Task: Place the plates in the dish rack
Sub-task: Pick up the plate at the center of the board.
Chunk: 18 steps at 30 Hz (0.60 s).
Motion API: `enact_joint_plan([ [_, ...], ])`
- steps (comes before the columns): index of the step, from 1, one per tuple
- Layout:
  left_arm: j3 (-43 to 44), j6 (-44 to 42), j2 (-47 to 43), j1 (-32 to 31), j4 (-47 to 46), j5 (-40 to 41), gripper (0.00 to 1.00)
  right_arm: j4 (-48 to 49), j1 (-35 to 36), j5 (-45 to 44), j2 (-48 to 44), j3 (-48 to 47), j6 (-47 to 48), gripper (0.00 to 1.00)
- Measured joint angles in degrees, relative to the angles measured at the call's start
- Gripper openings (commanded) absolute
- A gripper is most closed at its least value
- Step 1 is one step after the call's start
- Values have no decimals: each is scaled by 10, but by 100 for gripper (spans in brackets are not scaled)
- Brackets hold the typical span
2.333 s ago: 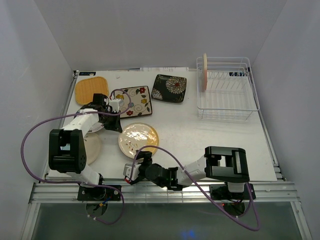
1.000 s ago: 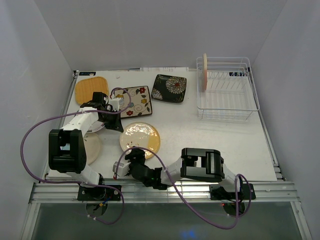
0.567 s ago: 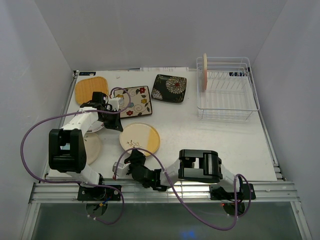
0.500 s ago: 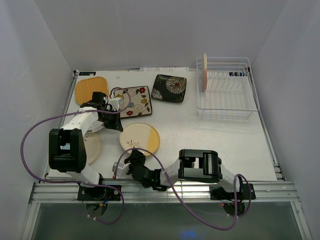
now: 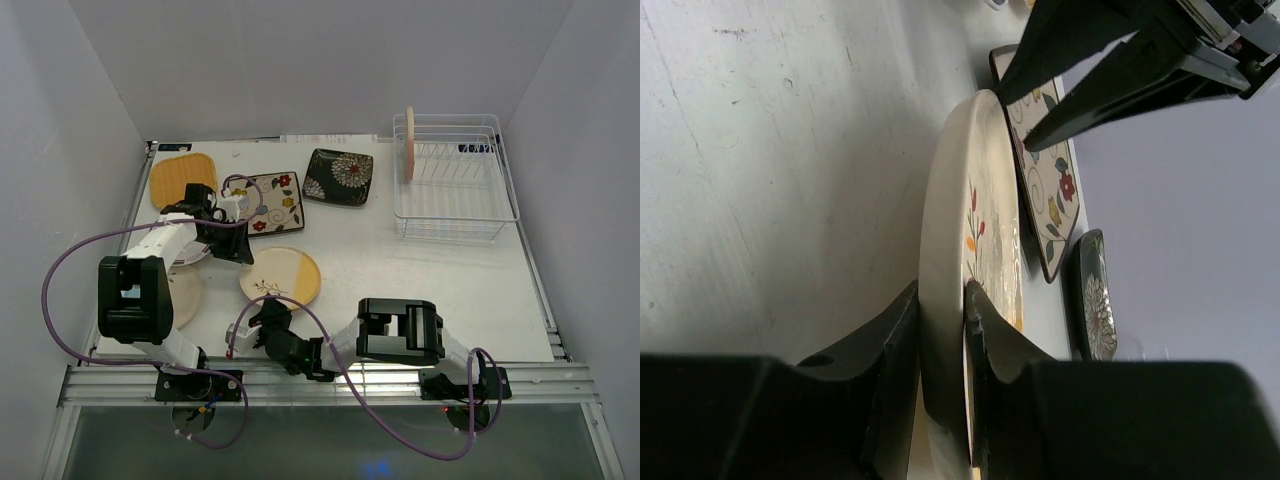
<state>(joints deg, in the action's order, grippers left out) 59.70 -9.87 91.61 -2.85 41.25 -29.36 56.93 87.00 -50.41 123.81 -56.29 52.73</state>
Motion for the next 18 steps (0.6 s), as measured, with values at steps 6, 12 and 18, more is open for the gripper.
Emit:
enact_joint_plan([
  [6, 0, -1, 0, -2, 11, -20, 77, 14, 0, 9, 0, 16, 6, 8],
  [12, 0, 6, -32, -3, 10, -19, 97, 28, 0, 12, -4, 32, 7, 8],
  [18, 0, 9, -109, 1, -3, -23, 98, 36, -6, 16, -31, 66, 2, 8],
])
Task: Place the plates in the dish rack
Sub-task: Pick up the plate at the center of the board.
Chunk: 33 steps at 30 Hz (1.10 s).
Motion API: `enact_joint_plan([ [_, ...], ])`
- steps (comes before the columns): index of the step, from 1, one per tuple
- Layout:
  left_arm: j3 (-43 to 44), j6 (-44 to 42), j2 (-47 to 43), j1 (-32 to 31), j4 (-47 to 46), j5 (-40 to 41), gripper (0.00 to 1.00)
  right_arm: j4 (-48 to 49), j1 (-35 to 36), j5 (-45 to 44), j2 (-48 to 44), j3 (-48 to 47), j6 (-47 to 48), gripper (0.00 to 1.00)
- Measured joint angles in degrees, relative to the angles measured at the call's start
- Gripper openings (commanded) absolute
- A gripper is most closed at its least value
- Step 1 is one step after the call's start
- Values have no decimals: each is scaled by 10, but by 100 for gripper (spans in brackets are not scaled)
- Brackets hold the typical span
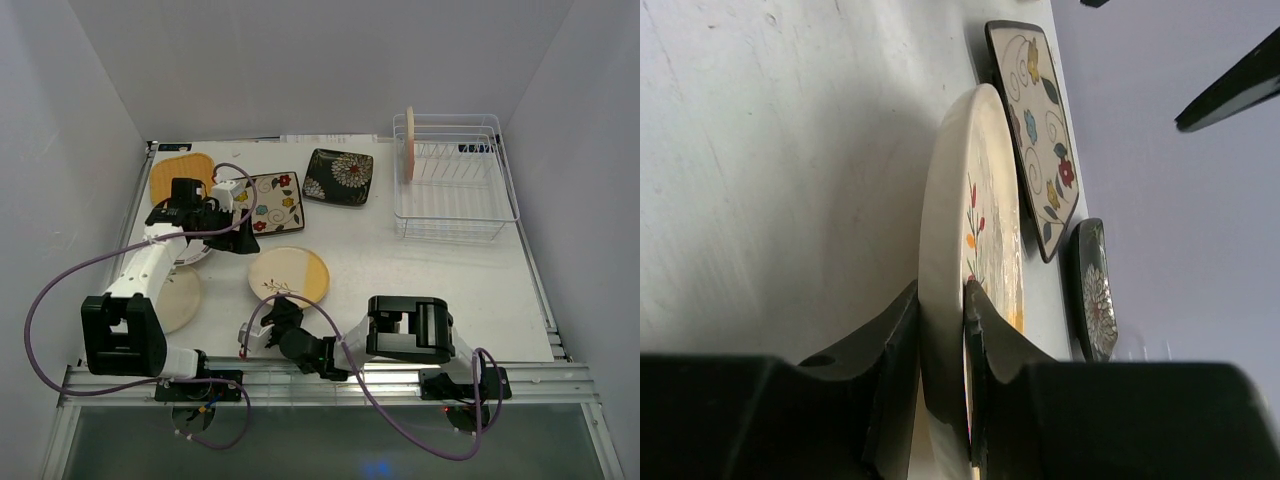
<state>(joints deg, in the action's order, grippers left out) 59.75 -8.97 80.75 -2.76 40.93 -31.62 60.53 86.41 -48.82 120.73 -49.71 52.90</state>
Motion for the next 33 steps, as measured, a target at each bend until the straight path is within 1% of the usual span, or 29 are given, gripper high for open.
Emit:
enact_joint_plan([
  [5, -5, 0, -25, 11, -25, -7, 98, 7, -9, 9, -36, 38, -16, 8],
  [9, -30, 0, -36, 23, -61, -13, 98, 4, -19, 17, -74, 65, -36, 8],
  [14, -60, -1, -35, 57, -101, -35, 98, -18, -31, 31, -127, 88, -78, 8],
  [18, -71, 2, -36, 71, -124, -40, 98, -56, -44, 47, -170, 93, -120, 8],
  [27, -103, 5, -84, 71, -166, -47, 98, -155, -85, 77, -250, 92, -208, 8],
  [33, -105, 5, -89, 71, -178, -49, 98, -233, -120, 101, -300, 75, -271, 8],
])
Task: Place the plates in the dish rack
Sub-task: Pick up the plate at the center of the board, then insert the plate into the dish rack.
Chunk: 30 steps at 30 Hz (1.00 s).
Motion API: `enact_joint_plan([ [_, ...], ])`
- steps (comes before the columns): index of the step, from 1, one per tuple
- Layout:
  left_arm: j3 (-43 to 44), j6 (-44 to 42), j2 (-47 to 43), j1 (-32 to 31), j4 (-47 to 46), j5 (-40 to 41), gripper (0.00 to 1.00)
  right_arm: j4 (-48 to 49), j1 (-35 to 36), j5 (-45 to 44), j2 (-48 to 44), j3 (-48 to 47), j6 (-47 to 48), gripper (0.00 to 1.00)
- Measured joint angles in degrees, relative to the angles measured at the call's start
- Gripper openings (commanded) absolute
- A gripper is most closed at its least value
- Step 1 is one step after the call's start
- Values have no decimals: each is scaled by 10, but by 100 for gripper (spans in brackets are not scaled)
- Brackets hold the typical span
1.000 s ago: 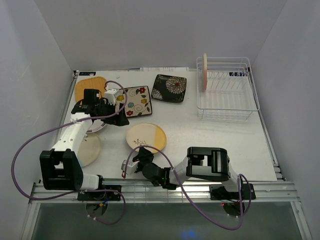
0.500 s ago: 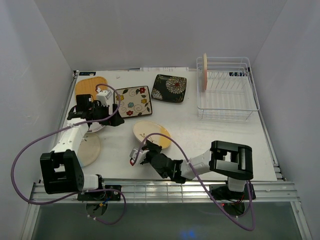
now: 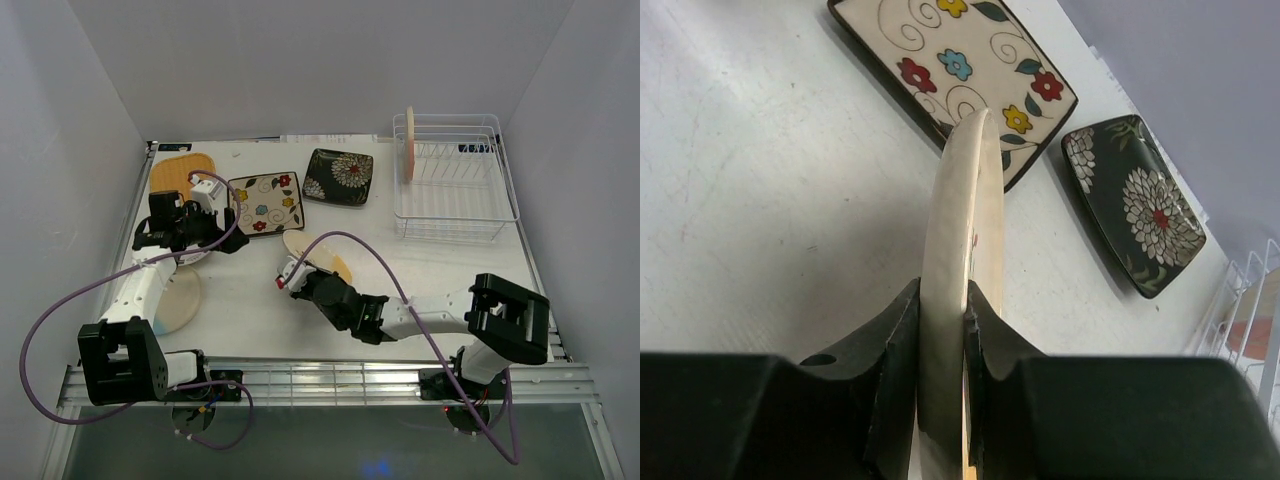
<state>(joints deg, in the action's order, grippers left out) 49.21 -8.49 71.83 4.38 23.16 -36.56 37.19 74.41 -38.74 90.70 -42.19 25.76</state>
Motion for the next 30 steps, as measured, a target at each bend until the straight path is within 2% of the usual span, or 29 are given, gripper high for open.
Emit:
enact_joint_plan([
  [10, -13, 0, 0, 0, -23, -13, 98, -130, -64, 31, -83, -38, -107, 8],
  [20, -19, 0, -3, 0, -27, -21, 98, -226, -124, 34, -176, -99, -175, 8],
  [30, -36, 0, -35, 0, -43, -36, 98, -326, -244, 30, -242, -175, -232, 8],
])
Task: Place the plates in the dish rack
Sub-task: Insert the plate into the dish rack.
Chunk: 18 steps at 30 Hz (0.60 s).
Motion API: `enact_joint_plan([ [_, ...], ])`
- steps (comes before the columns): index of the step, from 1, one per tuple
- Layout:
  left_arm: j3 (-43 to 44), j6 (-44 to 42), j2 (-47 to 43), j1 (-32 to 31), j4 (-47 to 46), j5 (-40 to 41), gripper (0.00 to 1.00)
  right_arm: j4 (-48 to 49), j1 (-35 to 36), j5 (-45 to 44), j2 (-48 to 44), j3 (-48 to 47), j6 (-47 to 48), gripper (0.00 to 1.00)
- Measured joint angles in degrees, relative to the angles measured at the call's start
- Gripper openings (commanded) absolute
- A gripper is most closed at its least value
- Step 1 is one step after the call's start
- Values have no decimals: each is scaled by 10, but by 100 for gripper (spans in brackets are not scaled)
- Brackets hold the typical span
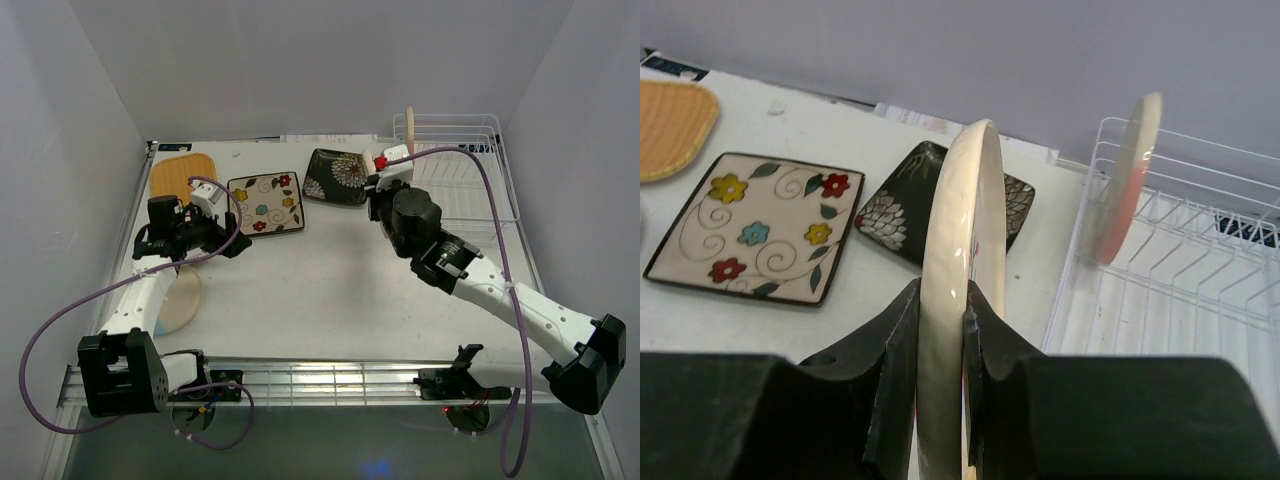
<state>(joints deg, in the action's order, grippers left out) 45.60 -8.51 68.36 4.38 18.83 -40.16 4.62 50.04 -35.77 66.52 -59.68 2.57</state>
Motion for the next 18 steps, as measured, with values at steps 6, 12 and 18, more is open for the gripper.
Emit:
enact_joint_plan([
  [6, -2, 0, 0, 0, 0, -4, 98, -47, -74, 20, 0, -63, -21, 8],
  [12, -2, 0, 0, 0, 0, -10, 98, -84, -195, 89, 6, -95, -63, 8],
  [18, -2, 0, 0, 0, 0, -13, 98, -107, -282, 130, 50, -130, -92, 8],
])
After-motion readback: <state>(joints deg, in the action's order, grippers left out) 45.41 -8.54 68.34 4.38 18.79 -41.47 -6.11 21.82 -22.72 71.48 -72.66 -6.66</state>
